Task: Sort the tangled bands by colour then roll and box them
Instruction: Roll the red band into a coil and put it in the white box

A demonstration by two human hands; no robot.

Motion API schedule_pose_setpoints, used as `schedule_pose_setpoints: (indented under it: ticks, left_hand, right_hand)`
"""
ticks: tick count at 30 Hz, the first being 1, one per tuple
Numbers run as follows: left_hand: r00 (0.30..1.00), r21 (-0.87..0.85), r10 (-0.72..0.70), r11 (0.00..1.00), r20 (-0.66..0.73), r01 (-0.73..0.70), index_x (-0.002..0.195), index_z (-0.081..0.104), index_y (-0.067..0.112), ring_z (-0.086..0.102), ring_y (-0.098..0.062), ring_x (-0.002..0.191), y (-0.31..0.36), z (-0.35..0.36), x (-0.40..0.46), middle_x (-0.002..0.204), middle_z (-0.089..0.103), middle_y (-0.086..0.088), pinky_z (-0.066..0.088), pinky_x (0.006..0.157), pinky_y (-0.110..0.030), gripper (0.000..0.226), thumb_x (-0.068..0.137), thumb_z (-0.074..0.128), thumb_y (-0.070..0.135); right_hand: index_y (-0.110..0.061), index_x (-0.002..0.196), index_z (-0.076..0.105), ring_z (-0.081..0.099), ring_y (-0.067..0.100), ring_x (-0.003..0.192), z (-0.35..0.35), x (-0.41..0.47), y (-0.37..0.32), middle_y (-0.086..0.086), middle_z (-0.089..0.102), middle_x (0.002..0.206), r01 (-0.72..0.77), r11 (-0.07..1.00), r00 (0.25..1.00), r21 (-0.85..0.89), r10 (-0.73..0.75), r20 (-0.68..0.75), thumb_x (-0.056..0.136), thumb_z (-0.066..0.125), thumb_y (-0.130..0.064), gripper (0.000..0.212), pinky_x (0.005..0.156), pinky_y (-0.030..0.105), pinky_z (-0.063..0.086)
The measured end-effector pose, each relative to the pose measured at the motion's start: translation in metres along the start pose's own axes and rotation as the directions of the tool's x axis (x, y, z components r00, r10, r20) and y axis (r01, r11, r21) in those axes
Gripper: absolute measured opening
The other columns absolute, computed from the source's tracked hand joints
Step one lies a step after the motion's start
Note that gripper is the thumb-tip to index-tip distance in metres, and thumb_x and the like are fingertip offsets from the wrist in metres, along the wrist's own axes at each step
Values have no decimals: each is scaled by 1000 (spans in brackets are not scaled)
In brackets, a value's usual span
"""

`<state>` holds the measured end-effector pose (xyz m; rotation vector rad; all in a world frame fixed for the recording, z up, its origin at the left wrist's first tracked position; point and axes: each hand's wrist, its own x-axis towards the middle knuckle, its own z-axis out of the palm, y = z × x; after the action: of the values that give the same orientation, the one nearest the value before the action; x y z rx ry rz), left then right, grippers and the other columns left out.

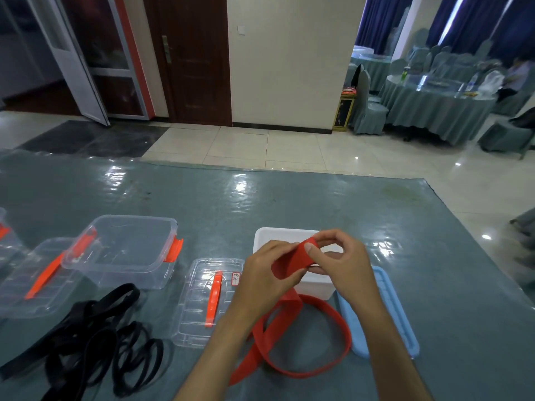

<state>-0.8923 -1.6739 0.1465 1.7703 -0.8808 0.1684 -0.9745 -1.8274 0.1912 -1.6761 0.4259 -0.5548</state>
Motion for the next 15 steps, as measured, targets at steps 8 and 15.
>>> schedule_pose_setpoints:
  ticks: [8, 15]
  left_hand:
    - [999, 49, -21, 999, 31, 19, 117, 74, 19, 66, -5, 104, 2, 0, 3, 111, 72, 10, 55, 93, -29, 41, 80, 90, 24]
    - [997, -64, 35, 997, -62, -39, 127, 77, 14, 68, -5, 115, 6, -4, 1, 120, 72, 8, 51, 99, -17, 49, 81, 92, 15]
  right_hand:
    - [-13, 87, 80, 76, 28, 76, 2, -1, 0, 10, 78, 78, 21, 1000, 999, 5, -21, 29, 87, 83, -5, 9, 63, 33, 63]
    - [-22, 93, 78, 77, 24, 75, -5, 2, -3, 15, 79, 84, -129, 949, 992, 289, 121, 46, 89, 81, -12, 10, 67, 29, 62]
